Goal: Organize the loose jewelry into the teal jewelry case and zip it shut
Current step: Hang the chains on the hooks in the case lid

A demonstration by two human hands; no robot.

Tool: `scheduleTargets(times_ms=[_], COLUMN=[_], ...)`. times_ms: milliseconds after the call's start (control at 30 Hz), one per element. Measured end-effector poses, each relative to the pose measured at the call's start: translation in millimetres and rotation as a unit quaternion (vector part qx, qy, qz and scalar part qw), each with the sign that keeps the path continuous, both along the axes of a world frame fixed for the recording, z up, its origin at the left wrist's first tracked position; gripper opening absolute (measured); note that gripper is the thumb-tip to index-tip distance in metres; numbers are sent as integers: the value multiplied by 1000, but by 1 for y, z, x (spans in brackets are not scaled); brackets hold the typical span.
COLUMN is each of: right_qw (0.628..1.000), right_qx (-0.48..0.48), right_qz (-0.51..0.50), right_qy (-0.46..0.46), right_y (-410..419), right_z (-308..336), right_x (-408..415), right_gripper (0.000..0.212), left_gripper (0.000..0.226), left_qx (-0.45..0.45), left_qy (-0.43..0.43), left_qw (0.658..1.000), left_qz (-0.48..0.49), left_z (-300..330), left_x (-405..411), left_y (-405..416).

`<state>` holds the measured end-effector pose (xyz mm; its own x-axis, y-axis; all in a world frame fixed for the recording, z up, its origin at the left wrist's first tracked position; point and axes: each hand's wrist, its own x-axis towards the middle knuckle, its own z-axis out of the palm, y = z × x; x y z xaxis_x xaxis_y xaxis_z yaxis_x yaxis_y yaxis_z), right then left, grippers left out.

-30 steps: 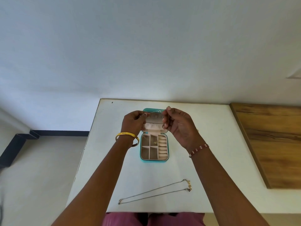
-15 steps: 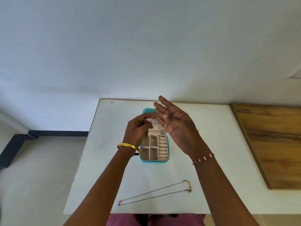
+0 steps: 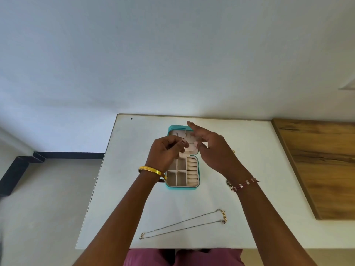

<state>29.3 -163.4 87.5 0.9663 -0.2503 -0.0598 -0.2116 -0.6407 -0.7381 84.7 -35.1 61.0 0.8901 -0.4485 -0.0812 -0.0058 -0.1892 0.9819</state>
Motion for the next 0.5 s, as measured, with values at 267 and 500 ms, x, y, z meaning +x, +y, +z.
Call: scheduleTargets(times_ms=[267,500], right_qw=[999,998], right_qx=[38,50], right_qz=[-2,2], right_qy=[32,39], right_y=[-2,-5], right_z=[-13,-21], right_x=[-5,-10], right_gripper=[44,32], left_gripper=[25,23], left_qx=[-112,-98], left_qy=[133,130], left_qw=[985,986], left_qz=[-3,24], left_z=[-3,-6], left_x=[-1,-2], left_y=[10,12])
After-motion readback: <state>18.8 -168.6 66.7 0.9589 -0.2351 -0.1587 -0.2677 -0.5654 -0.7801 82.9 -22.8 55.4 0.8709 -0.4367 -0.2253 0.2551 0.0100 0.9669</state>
